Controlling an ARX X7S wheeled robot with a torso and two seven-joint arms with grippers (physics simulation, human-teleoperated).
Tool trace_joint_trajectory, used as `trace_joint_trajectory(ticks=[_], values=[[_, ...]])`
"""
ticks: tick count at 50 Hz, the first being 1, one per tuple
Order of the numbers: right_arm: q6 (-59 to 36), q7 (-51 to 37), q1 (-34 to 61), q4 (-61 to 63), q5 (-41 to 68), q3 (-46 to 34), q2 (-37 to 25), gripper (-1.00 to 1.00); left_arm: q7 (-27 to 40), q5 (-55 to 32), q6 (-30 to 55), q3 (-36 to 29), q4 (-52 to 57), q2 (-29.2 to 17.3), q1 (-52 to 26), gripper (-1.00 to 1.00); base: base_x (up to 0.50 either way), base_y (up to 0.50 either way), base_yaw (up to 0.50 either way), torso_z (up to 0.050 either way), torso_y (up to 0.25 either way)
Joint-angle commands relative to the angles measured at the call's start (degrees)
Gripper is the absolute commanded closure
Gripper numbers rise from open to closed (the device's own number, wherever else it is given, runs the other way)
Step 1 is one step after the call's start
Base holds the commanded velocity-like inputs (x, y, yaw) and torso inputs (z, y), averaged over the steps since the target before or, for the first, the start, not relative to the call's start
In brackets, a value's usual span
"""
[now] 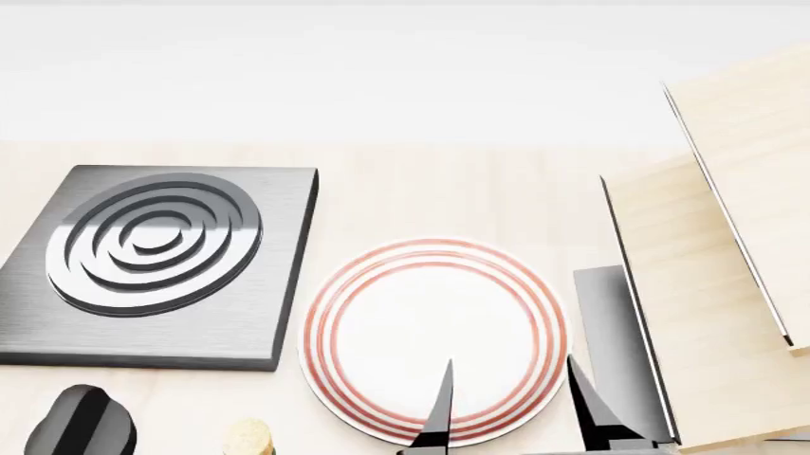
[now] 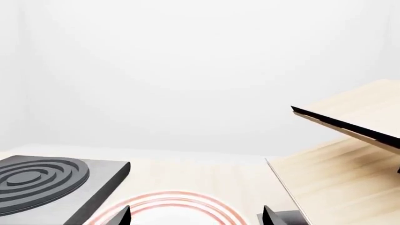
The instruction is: Pick up the akita bowl and put it on the plate.
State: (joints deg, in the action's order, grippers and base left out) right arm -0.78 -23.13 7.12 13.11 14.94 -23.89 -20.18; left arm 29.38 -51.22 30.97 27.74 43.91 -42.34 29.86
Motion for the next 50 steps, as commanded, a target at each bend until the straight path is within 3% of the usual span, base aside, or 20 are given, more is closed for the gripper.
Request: trace_joint_trajectory(ticks=[1, 50], values=[[0.08, -0.17, 0.0, -0.06, -0.04, -0.19, -0.06, -1.0, -0.73, -0.27, 0.45, -0.41, -1.09, -0.06, 0.05, -1.0, 0.0, 0.0, 0.0, 0.0, 0.0], [0.27, -0.47, 0.3, -0.56, 0.28, -0.92, -0.31, -1.0, -2.73, -0.33, 3.03, -5.57, -6.16, -0.81, -2.92, -1.0, 0.0, 0.0, 0.0, 0.0, 0.0]])
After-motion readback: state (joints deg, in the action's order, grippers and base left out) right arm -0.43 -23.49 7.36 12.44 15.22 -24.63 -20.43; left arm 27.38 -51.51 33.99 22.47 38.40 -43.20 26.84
